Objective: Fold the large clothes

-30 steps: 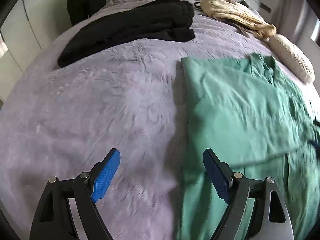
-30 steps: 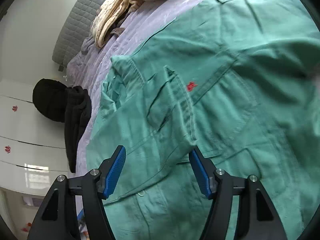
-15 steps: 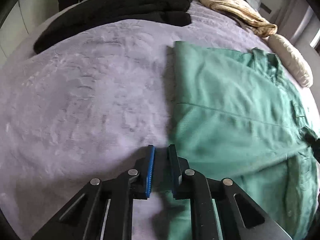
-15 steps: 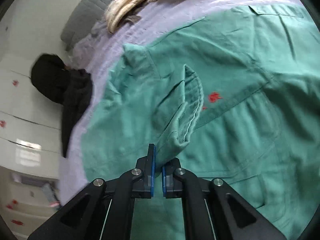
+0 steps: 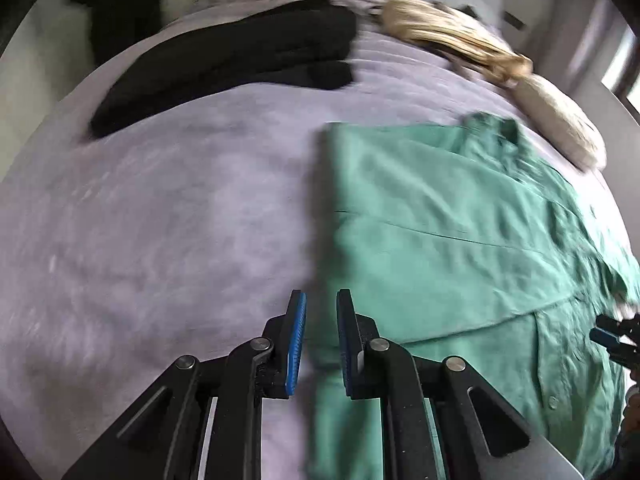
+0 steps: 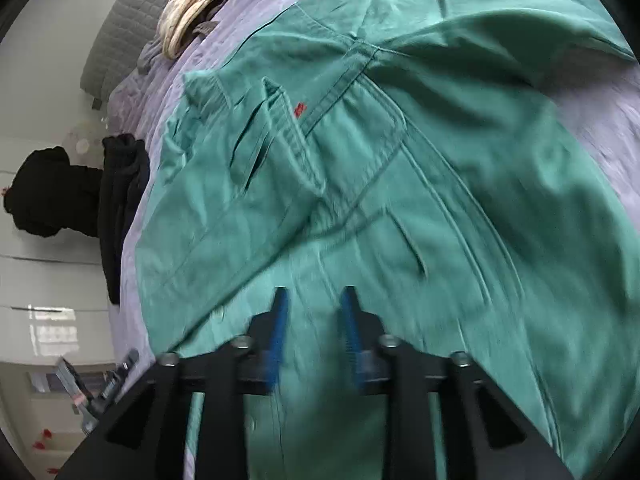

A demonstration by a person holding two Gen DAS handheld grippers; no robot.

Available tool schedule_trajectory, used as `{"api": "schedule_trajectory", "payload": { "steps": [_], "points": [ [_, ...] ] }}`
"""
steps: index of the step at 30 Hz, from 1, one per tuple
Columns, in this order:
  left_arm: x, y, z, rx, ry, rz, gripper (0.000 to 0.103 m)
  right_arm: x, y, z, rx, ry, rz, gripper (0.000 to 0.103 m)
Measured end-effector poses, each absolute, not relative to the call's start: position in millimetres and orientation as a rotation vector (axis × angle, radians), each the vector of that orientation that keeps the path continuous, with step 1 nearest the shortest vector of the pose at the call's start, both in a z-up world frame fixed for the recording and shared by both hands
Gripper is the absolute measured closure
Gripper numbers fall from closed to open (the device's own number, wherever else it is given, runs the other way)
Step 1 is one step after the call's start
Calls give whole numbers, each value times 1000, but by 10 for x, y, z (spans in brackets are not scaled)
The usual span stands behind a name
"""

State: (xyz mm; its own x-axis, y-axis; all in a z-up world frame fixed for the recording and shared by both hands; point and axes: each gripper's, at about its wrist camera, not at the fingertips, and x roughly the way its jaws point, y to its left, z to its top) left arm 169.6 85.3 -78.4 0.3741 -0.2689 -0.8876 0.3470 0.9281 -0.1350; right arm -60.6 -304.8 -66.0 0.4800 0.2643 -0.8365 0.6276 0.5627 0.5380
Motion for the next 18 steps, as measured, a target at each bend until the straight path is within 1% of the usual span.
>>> {"api": "schedule_trajectory", "payload": {
  "steps": [1,4,7,11,13,14,15,16,18],
  "points": [
    [1669,763,-811,108,1121,-407,86,-672,-3028,-625,983,1087,-269,48],
    [1563,547,-956,158,1178,-413,86,-770,-2945,-541,959,1101,-245,46],
    [1372,404,-1013,177,1219,-421,86,-926,-2916,-493,965,1108,-244,32],
    [1057,235,-1038,205,1281,-441,86,-1169,-2936,-471,988,1114,-251,24],
    [924,146,-1063,218,1307,-448,84,-1296,-2969,-463,1007,1106,-256,23],
    [864,89,-1078,230,1318,-447,58,-1338,-2988,-456,1014,1102,-259,23],
    [809,33,-1081,244,1324,-443,10,-1407,-3021,-450,1024,1096,-264,23],
    [770,-8,-1065,251,1312,-429,0,-1456,-3048,-444,1034,1091,-267,22],
    [678,-100,-985,263,1260,-416,1,-1563,-3135,-434,1055,1073,-273,22]
  ]
}}
